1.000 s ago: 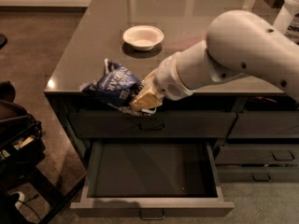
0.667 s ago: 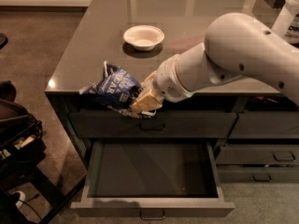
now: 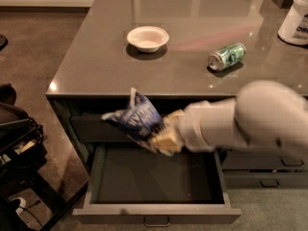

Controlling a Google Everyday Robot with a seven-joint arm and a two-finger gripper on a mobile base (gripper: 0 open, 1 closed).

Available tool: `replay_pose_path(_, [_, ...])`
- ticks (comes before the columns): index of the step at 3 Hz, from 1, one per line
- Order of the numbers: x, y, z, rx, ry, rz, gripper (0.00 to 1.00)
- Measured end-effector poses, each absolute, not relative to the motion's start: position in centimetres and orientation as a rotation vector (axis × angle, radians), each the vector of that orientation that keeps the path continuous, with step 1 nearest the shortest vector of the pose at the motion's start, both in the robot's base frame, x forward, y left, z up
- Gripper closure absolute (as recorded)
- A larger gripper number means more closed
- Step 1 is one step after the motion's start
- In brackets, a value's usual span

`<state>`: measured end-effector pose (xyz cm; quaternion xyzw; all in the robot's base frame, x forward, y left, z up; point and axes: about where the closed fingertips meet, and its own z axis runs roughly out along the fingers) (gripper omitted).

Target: Place blue chip bag into middle drawer

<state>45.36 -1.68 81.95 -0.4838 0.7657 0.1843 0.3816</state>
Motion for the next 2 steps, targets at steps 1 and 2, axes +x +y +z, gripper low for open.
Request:
replay_pose_path(1, [42.5, -4.5, 74.8, -1.047, 2.051, 0.471, 1.0])
replay_pose_path(2, [41.4, -7.0, 67.5, -0.897, 2.116, 0.476, 1.0])
